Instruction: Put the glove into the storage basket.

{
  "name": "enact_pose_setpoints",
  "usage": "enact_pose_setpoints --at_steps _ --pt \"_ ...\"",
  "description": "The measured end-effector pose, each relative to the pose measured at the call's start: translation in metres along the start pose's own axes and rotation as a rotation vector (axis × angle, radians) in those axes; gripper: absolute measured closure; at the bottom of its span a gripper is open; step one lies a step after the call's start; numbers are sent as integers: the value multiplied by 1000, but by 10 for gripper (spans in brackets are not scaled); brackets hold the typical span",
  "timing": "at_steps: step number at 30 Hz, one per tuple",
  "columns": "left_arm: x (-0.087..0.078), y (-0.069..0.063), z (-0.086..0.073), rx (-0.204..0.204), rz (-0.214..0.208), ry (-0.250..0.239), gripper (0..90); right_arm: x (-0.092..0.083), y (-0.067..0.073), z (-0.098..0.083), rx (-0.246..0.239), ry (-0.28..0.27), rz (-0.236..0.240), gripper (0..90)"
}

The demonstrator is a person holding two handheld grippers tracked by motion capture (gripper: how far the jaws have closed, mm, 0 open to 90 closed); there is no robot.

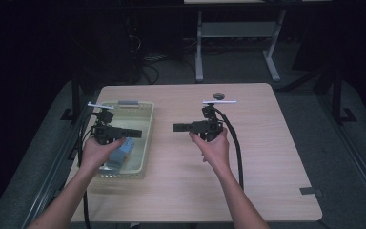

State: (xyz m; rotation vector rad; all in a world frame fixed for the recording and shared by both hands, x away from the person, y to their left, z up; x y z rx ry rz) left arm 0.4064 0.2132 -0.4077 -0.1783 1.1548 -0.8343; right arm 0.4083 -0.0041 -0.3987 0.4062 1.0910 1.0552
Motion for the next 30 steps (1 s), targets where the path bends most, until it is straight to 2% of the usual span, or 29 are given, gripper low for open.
enact_pose_setpoints --at_steps 8,16,23,30 --pt "4 -10 5 13 -23 -33 352 -15 -8 -4 12 -23 -7 422" --pt "12 -24 9 41 -42 -24 344 -31 -12 -8 20 -37 -14 415" --pt "20 -30 10 56 -43 -15 339 -40 -18 -12 29 -57 -11 405" --pt "22 -35 14 63 -43 -43 338 -53 -25 -17 41 -69 -25 402"
Point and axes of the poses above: each handheld gripper's, and its own axes: x roughly forward along the jaws, z roughly out of its top, y roughly to its left, the point moved 8 cm from there along x, roughly forward along the jaws, and after that the axes turned 14 degrees about y, right-handed, at the moved point
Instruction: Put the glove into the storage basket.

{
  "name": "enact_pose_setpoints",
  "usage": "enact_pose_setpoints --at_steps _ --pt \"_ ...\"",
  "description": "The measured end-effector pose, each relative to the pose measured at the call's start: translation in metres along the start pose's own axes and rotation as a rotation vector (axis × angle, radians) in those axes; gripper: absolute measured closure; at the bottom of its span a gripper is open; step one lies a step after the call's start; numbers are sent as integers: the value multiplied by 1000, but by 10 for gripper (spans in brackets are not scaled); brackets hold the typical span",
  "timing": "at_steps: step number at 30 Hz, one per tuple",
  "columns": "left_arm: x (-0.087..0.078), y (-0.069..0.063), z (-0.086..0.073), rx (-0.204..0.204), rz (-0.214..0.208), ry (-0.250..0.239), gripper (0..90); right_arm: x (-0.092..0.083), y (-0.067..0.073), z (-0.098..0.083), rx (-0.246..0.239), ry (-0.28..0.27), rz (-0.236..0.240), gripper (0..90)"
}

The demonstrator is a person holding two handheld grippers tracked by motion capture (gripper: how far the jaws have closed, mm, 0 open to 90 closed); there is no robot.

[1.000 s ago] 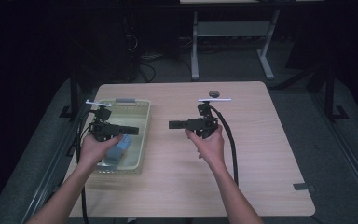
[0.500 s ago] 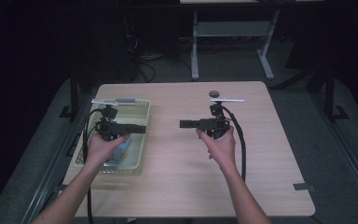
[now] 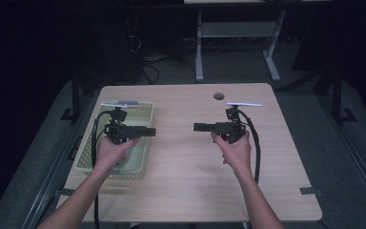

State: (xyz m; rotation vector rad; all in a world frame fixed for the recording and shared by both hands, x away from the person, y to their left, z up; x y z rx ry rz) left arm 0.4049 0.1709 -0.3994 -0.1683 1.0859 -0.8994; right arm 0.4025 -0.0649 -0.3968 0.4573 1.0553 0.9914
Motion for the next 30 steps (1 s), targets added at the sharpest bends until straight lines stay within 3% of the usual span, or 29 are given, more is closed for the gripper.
enact_pose_setpoints --at_steps 30 --pt "37 -32 5 52 -53 40 338 -44 -31 -21 54 -49 -38 404"
Point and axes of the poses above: each handheld gripper's, and its own axes: x roughly forward along the jaws, z roughly out of its top, y roughly to its left, the point moved 8 cm from there along x, roughly forward along the jaws, and after that the axes turned 14 degrees about y, right-handed, at the moved point
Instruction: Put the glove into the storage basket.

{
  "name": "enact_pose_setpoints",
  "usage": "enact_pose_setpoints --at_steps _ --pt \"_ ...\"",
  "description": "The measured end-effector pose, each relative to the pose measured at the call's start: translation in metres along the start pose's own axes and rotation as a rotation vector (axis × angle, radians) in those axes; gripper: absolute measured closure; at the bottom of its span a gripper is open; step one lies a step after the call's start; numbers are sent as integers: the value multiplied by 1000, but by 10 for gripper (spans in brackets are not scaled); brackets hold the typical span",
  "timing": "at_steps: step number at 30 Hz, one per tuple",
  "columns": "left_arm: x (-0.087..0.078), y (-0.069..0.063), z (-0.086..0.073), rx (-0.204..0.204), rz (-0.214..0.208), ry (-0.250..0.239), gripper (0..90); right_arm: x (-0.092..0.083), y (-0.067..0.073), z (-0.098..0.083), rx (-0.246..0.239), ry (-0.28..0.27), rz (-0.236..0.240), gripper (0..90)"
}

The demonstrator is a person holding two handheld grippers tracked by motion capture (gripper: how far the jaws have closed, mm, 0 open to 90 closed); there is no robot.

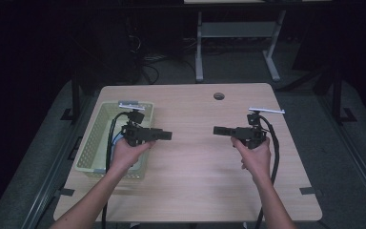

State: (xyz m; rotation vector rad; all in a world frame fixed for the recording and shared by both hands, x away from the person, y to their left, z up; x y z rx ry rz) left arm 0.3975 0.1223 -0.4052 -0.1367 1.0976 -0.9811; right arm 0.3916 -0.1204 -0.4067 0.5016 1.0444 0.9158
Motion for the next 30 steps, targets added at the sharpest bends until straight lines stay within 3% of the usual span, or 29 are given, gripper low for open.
enact_pose_setpoints --at_steps 30 --pt "43 -35 -2 53 -58 51 302 -38 -43 -33 79 -32 -18 400"
Point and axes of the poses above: each handheld gripper's, and its own axes: x roughly forward along the jaws, z roughly out of its top, y roughly to its left, the point moved 8 cm from there along x, roughly forward along the jaws, and after that the axes turned 14 degrees about y, right-handed, at the moved point
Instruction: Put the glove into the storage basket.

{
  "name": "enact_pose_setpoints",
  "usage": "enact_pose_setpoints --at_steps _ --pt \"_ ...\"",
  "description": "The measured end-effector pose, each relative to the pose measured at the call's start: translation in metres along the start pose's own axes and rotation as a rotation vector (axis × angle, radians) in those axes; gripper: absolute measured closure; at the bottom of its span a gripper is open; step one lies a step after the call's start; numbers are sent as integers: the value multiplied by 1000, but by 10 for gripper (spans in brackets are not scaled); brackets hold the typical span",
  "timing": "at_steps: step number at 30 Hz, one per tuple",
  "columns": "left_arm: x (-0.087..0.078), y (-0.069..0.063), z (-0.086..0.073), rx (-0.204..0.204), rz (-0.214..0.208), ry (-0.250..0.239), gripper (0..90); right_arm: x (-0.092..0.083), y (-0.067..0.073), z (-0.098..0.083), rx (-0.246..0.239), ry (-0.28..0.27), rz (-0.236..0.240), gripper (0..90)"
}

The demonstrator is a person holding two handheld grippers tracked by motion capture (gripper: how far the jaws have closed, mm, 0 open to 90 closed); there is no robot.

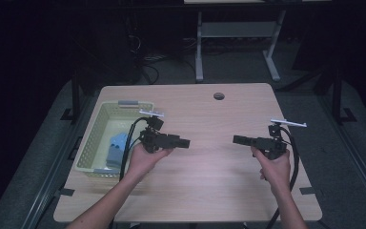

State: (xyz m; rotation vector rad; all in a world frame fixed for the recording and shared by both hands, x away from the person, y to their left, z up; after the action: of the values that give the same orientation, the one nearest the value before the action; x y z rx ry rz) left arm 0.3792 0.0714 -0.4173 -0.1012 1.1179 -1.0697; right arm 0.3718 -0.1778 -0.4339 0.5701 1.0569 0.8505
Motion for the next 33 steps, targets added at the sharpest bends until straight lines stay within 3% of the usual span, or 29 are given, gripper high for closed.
enact_pose_setpoints --at_steps 15,33 --pt "24 -10 -3 18 -19 21 290 -15 -25 -16 46 -7 -12 399" --pt "54 -27 -27 75 -38 91 288 -34 -55 -41 86 -21 -41 399"
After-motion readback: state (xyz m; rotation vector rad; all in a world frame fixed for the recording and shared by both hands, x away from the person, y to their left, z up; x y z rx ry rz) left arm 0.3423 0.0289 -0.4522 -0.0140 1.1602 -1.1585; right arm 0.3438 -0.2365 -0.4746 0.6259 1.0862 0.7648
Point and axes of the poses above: each handheld gripper's, and its own axes: x roughly forward along the jaws, z roughly out of its top, y roughly to its left, the point moved 8 cm from there along x, roughly forward along the jaws, and after that the axes turned 14 degrees about y, right-handed, at the moved point
